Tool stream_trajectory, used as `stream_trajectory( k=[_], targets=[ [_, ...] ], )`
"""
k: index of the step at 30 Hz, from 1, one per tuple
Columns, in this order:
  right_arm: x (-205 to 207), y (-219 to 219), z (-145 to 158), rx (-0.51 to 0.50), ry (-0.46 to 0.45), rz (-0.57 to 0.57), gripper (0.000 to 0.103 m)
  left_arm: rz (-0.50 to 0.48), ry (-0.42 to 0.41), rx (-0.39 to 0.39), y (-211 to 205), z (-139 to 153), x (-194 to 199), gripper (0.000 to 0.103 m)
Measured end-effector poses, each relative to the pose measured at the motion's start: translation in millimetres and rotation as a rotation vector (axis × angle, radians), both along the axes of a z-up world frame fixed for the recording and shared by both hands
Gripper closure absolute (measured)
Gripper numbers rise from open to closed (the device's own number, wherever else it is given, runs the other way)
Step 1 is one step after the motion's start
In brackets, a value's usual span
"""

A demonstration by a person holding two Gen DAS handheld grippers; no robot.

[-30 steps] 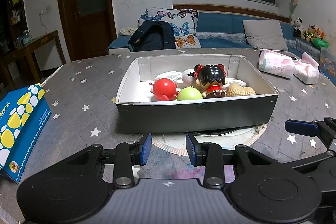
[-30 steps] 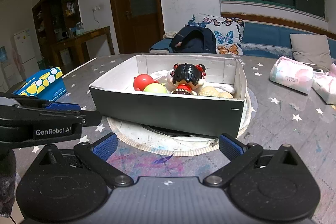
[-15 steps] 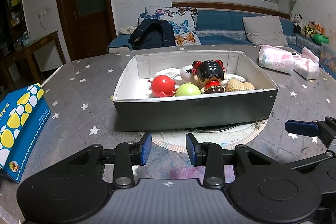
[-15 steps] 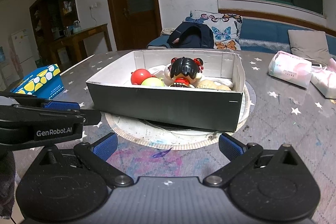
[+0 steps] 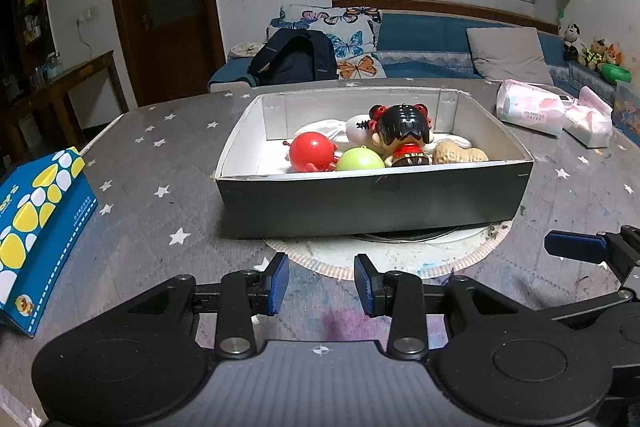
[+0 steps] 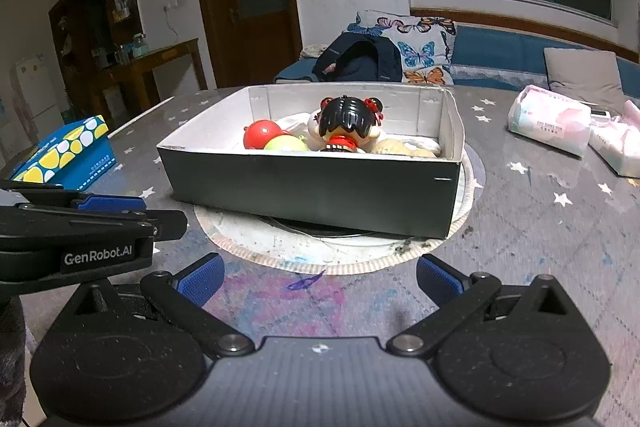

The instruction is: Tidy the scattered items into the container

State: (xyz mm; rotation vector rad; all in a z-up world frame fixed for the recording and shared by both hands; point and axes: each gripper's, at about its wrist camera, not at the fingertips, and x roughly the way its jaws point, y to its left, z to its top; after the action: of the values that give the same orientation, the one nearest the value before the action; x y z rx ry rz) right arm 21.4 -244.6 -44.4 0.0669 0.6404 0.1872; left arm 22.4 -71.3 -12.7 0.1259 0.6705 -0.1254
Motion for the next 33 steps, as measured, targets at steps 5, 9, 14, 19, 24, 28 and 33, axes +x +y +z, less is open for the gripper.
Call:
stream_trajectory(
  k=[5,9,14,19,24,28,33],
  targets=[
    [0.1,0.7,-0.3,-0.008,0.007,-0.007,0.0,0.011,0.006,-0.007,2.5,-2.3,0.9,0.065],
    [1.9,1.3,-1.0,-0.021,0.017,-0.018,0.0,0.018,0.012,-0.01,4.3,-3.8,2.2,0.065],
    [3.4,1.5,-2.8,-0.039,0.032,-0.031,0.0,0.021,0.02,-0.007,4.7,-6.1,3.6,0.065],
    [5.9,-0.2,-4.4,-0.053,0.049,-0.049,0.0,0.024,0.025,-0.004,3.6,-7.7,5.3,0.065],
    [8.8,-0.1,-6.4,-0.075,0.063,-0.065,0.0,0.028,0.03,-0.002,2.6,-9.4,7.6,0.065],
    [11.5,-1.6,-8.2,-0.085,0.076,-0.075,0.0,0.032,0.034,-0.001,2.2,-10.9,10.1,0.065],
    [14.9,-1.4,-9.5,-0.098,0.084,-0.084,0.0,0.034,0.039,0.003,0.4,-12.5,13.8,0.065]
  ],
)
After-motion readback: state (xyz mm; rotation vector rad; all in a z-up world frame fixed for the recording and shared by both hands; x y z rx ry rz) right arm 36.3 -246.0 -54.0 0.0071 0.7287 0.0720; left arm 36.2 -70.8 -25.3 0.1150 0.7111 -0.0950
